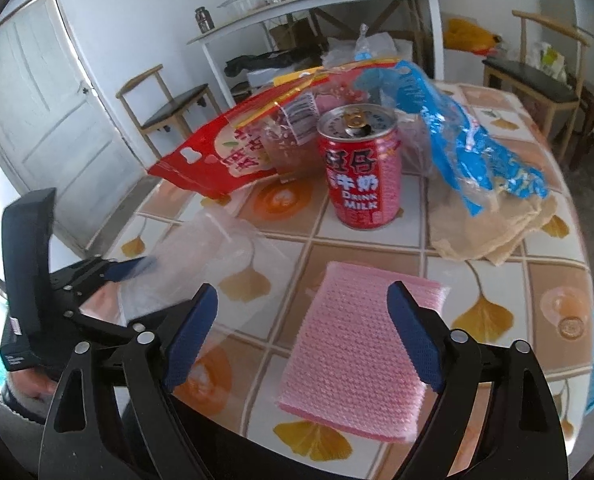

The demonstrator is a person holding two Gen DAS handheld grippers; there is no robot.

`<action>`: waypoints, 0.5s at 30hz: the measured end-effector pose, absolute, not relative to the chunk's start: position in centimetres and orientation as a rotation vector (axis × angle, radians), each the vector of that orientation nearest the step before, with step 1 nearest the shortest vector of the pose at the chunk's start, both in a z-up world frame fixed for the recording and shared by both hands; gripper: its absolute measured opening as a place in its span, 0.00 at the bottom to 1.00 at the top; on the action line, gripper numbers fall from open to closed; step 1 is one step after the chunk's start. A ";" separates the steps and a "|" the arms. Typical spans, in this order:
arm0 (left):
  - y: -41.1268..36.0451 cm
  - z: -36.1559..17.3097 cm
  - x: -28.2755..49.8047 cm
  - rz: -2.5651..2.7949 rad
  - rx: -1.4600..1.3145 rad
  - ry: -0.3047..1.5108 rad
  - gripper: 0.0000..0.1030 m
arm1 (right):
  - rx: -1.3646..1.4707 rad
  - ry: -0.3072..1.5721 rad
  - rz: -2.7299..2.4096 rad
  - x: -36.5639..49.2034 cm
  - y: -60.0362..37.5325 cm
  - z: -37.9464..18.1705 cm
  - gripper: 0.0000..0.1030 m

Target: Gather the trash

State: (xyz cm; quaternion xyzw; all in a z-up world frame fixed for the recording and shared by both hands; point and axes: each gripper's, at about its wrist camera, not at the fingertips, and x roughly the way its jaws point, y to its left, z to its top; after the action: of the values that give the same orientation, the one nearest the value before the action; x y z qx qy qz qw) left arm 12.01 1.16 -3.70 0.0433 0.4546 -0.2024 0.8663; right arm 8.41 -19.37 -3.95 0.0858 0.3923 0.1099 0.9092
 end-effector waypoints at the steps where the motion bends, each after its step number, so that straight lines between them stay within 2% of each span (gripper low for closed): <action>1: 1.3 -3.7 11.9 -0.411 0.084 0.950 0.85 | 0.168 0.816 0.213 8.1 -19.4 -4.1 0.83; 15: 1.7 -3.7 11.8 -0.323 0.030 0.957 0.85 | 0.020 0.858 0.069 8.0 -18.5 -6.1 0.88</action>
State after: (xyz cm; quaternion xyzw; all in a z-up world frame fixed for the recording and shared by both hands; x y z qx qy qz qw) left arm 11.83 1.70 -3.71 0.0146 0.4584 -0.1545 0.8751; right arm 8.03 -18.50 -6.10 0.0099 0.4160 0.0337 0.9087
